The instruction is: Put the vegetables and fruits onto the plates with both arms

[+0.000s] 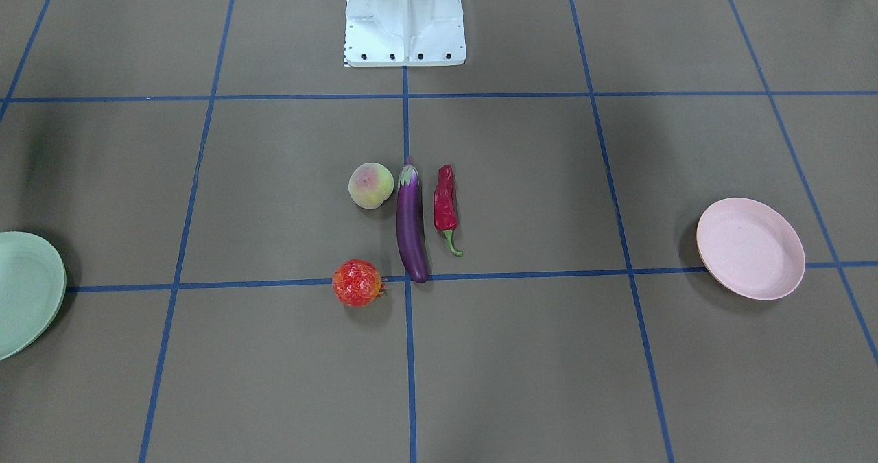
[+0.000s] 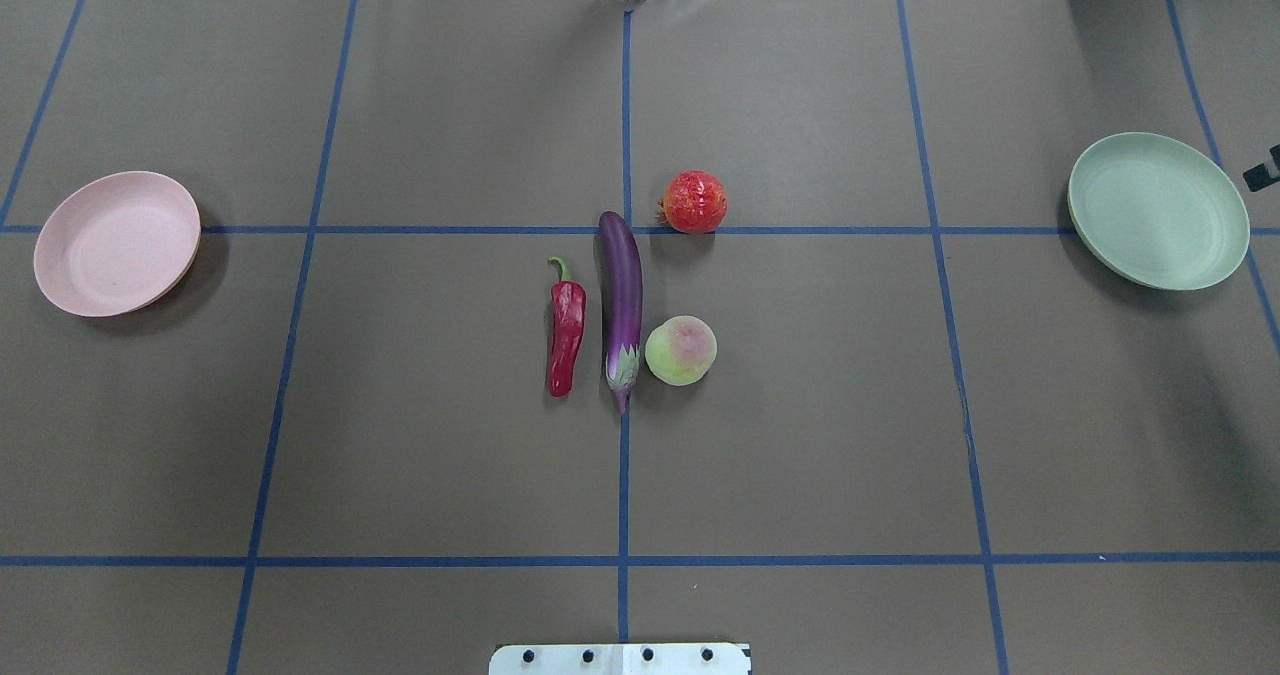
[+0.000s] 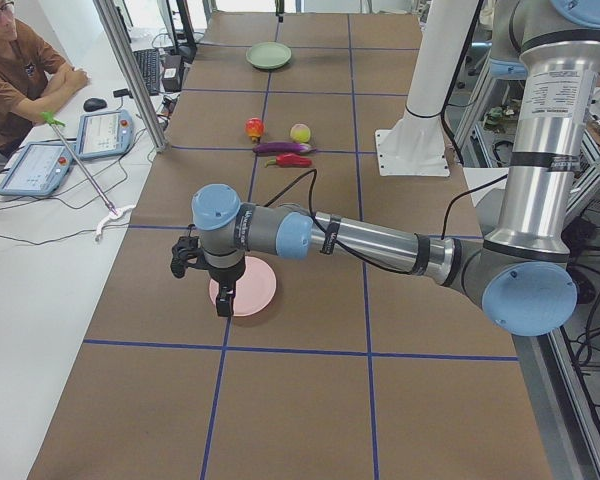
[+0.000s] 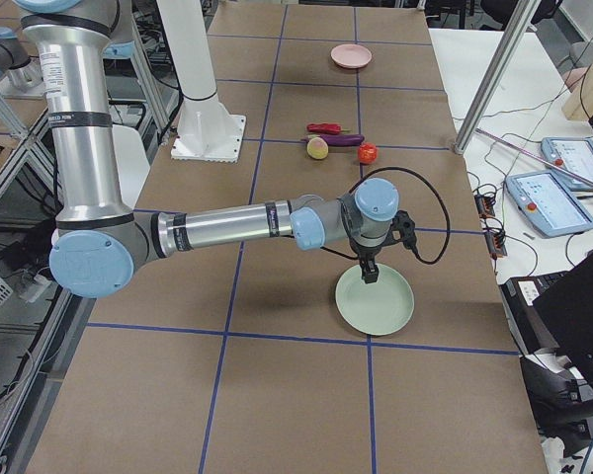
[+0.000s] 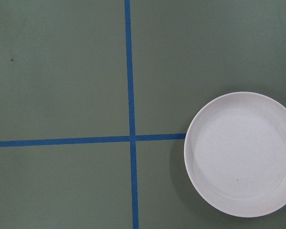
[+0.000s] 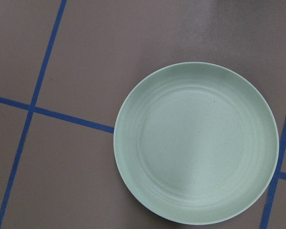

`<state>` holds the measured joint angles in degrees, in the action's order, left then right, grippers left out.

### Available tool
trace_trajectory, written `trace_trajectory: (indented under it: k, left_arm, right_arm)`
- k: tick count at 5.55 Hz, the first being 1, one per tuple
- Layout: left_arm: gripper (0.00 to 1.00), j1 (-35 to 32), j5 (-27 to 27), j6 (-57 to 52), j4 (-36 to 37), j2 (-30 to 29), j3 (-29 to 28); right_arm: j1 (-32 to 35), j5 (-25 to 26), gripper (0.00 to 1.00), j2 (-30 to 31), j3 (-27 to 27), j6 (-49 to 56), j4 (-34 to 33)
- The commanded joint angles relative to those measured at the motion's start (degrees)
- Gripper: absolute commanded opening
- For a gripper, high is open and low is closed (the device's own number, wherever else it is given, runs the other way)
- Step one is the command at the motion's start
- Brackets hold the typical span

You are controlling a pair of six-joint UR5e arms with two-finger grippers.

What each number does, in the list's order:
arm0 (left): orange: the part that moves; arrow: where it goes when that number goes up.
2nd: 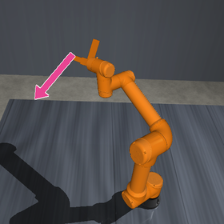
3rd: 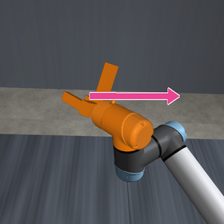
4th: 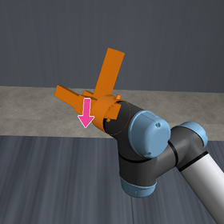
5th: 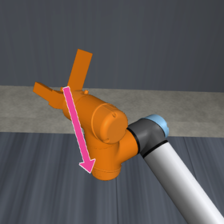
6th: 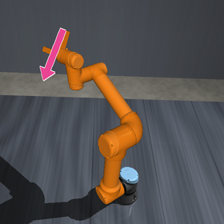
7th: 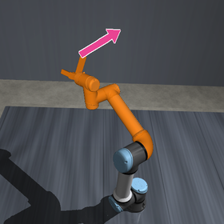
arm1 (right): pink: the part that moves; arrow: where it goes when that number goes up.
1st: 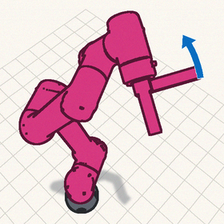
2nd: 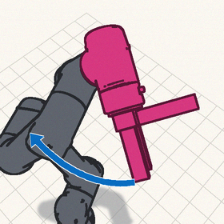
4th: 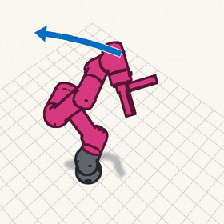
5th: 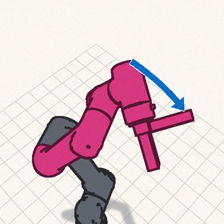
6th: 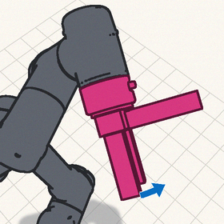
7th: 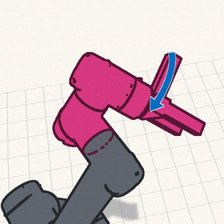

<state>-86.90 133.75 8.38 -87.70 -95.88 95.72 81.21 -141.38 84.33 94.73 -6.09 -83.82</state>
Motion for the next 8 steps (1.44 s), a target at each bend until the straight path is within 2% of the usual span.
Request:
trace_trajectory:
  k: [1, 4, 7, 8]
  left_arm:
    - [1.00, 3.5, -0.8, 0.5, 0.6, -1.3, 0.3]
    - [1.00, 3.9, -0.2, 0.0, -0.3, -0.6, -0.5]
    - [1.00, 4.5, 0.7, 0.2, -0.9, -0.7, -0.1]
    - [1.00, 8.6, 0.7, 4.1, -3.9, -1.5, 0.5]
  right_arm:
    - [0.0, 3.8, 1.00, -4.7, -0.1, 0.4, -7.6]
    - [0.8, 3.8, 1.00, -8.5, 1.3, 0.3, -13.5]
    - [0.8, 3.0, 1.00, -7.9, 1.3, 0.2, -13.2]
    - [0.8, 3.5, 1.00, -8.0, 1.0, 0.3, -13.2]
